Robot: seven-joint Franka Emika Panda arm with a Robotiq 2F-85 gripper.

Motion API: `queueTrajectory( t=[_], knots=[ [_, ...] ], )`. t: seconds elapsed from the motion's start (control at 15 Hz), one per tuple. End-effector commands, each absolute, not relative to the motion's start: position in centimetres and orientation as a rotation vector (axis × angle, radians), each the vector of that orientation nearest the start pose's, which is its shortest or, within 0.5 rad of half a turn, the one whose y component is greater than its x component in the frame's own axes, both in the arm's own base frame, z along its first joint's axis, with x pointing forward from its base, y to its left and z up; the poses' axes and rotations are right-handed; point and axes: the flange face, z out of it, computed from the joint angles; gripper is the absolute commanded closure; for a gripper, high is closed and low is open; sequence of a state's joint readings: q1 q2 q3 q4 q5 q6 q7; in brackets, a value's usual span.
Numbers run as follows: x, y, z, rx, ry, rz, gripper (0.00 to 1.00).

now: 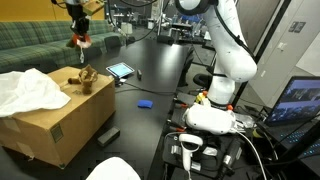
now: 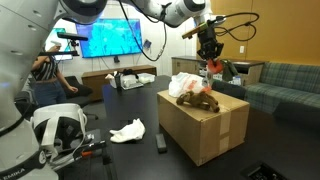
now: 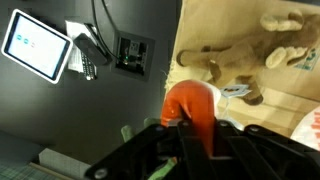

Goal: Remove the blue object from the box and replace it with the brown toy, remove the orange plush toy and replace it with the gray duster, remove the white plastic from the box and replace it with the towel

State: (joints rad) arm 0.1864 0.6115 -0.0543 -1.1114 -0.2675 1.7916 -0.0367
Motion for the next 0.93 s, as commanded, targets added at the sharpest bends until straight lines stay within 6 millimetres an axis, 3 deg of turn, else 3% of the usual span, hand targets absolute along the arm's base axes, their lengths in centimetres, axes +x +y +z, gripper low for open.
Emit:
queueTrajectory(
  t=[0.0,0.33,0.6,0.87],
  knots=[
    [67.5,6.9,49.3,-3.445,-0.498,0.055,0.96],
    [61.8,5.4,48.3,-3.444,-0.486,0.243,0.96],
    [57.2,4.2,45.1,-3.392,-0.433,0.358,0.96],
    [52.4,2.5,40.6,-3.322,-0.412,0.461,0.96]
  ],
)
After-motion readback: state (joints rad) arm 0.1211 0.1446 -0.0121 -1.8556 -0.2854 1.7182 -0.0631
